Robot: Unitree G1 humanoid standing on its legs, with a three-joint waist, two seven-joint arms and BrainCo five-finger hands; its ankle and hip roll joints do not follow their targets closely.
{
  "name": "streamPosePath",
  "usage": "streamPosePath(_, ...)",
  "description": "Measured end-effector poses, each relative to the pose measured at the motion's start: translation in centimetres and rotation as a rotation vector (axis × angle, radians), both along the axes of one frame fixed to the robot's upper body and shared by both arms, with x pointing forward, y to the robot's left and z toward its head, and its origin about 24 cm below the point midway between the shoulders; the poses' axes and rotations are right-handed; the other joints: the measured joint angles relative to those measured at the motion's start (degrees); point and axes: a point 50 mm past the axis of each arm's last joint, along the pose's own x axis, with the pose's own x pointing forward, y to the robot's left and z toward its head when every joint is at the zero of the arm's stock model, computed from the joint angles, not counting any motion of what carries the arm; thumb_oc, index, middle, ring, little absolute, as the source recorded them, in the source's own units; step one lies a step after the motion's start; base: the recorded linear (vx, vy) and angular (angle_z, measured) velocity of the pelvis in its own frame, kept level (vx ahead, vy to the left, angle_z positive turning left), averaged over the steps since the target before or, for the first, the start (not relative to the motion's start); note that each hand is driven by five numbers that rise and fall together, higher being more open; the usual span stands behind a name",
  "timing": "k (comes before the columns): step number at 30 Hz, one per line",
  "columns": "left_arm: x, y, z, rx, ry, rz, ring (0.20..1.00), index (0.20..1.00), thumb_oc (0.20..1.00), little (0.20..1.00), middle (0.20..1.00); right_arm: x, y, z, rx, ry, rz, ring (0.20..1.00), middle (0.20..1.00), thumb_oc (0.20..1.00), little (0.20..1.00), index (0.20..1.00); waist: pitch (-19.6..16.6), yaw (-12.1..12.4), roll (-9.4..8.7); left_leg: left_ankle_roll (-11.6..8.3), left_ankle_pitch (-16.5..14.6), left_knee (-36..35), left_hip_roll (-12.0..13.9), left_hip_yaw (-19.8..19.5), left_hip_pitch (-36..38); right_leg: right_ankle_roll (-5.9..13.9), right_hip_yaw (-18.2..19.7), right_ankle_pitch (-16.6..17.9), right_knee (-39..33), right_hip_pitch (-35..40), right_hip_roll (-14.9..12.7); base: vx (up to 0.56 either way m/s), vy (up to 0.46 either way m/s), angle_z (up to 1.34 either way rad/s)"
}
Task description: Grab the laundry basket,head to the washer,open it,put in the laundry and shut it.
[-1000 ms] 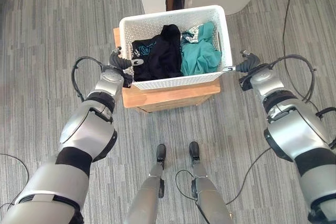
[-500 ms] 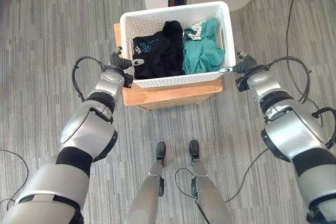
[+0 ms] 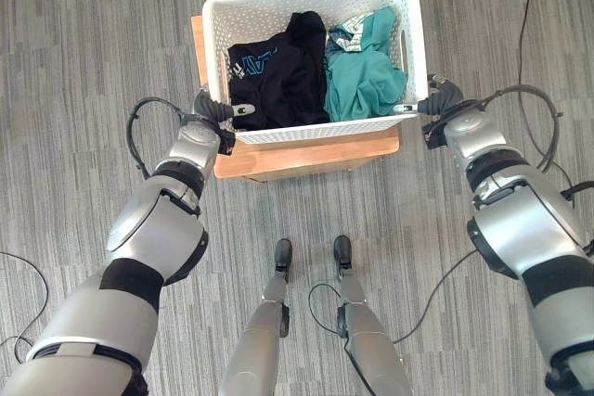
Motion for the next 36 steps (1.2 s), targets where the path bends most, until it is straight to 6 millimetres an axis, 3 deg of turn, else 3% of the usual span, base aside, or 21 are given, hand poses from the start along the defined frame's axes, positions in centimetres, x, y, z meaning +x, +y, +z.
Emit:
streamPosePath(5,0.0,-0.1,0.4,0.016,-0.007,-0.002,1.000,1.000,1.000,1.000,1.000,0.1,0.0,1.0,0.002,-0.024,-0.002,1.000,1.000,1.000,1.000,1.000,0.22,-0.01,-0.19,0.00,0.00,0.00,-0.08,-0.01,-0.11,0.00,-0.01,0.00,0.00,-0.06,-0.07,0.00,0.000,0.00)
streamPosePath(9,0.2,0.0,2.1,0.050,-0.045,-0.002,1.000,1.000,1.000,1.000,1.000,0.3,0.6,3.2,-0.034,-0.075,0.007,1.000,1.000,1.000,1.000,1.000,0.35,-0.09,-0.42,0.00,0.04,0.20,-0.09,-0.07,-1.44,0.01,0.00,0.11,0.00,-1.25,-0.06,0.00,0.000,0.00)
streamPosePath(18,0.4,-0.6,4.6,0.086,-0.103,-0.015,1.000,1.000,1.000,1.000,1.000,0.3,1.5,5.7,-0.051,-0.140,0.021,1.000,1.000,1.000,1.000,1.000,0.35,0.08,-0.41,0.01,0.08,0.67,-0.23,-0.66,-3.74,0.08,-0.29,0.22,0.01,-3.09,-0.15,-0.01,0.009,0.02)
streamPosePath(22,0.4,-1.1,5.3,0.090,-0.121,-0.025,1.000,1.000,1.000,1.000,1.000,0.3,1.2,5.9,-0.053,-0.152,-0.004,1.000,1.000,1.000,1.000,1.000,0.35,0.09,-0.41,0.00,0.07,1.09,-0.18,-1.44,-4.78,0.08,-1.07,0.21,0.01,-3.58,-0.10,-0.02,-0.010,0.08)
streamPosePath(24,0.4,-1.4,6.8,0.094,-0.169,-0.032,1.000,1.000,1.000,1.000,1.000,0.1,0.7,6.8,-0.055,-0.178,-0.029,1.000,1.000,1.000,1.000,1.000,0.35,0.17,-0.41,-0.20,0.21,1.99,-0.33,-1.77,-7.25,-0.01,-1.46,0.41,0.02,-5.44,-0.13,-0.02,0.004,0.11)
streamPosePath(33,0.2,-1.8,8.9,0.097,-0.234,-0.030,1.000,1.000,1.000,1.000,1.000,-0.3,0.3,9.4,-0.069,-0.294,-0.039,1.000,1.000,1.000,1.000,1.000,0.43,0.14,-0.32,-0.30,0.28,3.60,-0.71,-2.24,-11.75,0.24,-1.63,1.10,0.02,-8.94,-0.38,-0.01,0.006,0.02)
streamPosePath(34,0.2,-1.9,9.4,0.097,-0.248,-0.032,0.366,0.366,0.366,0.366,0.366,-0.4,0.2,9.7,-0.069,-0.310,-0.047,1.000,1.000,1.000,1.000,1.000,0.45,0.18,-0.29,-0.31,0.28,4.06,-0.75,-2.41,-12.48,0.16,-1.73,1.22,0.02,-9.35,-0.37,-0.02,0.013,0.04)
streamPosePath(35,0.2,-2.0,9.4,0.097,-0.254,-0.034,0.200,0.200,0.200,0.200,0.200,-0.4,0.2,9.7,-0.070,-0.312,-0.047,1.000,1.000,1.000,1.000,1.000,0.45,0.20,-0.29,-0.31,0.28,4.19,-0.76,-2.46,-12.59,0.12,-1.78,1.26,0.02,-9.40,-0.37,-0.02,0.015,0.03)
streamPosePath(36,0.2,-2.1,9.4,0.096,-0.256,-0.039,0.200,0.200,0.200,0.200,0.200,-0.4,0.2,9.7,-0.067,-0.312,-0.046,1.000,1.000,1.000,1.000,1.000,0.46,0.18,-0.28,-0.31,0.28,4.23,-0.77,-2.47,-12.65,0.11,-1.78,1.29,0.02,-9.45,-0.37,0.00,0.000,0.00)
